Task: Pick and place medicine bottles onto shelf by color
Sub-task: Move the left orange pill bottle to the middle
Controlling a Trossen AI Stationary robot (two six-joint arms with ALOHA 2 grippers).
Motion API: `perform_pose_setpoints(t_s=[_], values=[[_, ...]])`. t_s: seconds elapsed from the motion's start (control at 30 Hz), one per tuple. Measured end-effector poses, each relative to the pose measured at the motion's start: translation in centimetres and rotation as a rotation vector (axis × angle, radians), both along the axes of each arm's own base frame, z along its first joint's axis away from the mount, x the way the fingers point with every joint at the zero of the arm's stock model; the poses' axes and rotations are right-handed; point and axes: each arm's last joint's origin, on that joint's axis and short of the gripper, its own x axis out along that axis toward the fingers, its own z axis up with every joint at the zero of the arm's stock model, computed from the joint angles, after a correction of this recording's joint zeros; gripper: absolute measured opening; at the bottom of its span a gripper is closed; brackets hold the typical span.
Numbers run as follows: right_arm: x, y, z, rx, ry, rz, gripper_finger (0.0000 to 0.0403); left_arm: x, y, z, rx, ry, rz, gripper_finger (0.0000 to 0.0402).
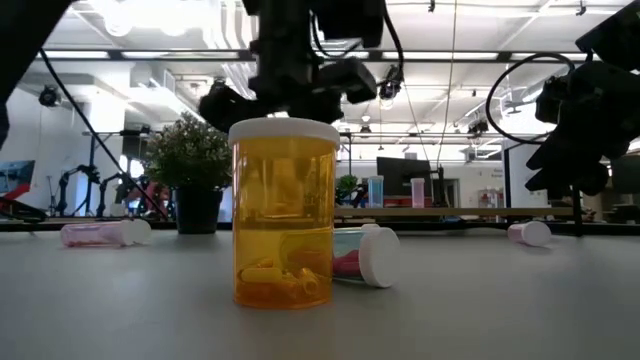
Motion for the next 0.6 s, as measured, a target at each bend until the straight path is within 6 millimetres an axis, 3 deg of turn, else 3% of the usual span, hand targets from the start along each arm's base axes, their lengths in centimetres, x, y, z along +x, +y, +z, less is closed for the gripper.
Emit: perform_pose_setpoints(t_s=[0.3,0.6], values=[[0.0,0.0,0.0,0.000,0.000,0.000,0.0206,0.8,5.4,0.2,0.145,-0.031,-0.098,0.0182],[0.0,0.0,0.0,0.000,0.000,0.000,0.0206,1.1,7.3,-0.4,0.202,-0.044,-0.183,0.0182]])
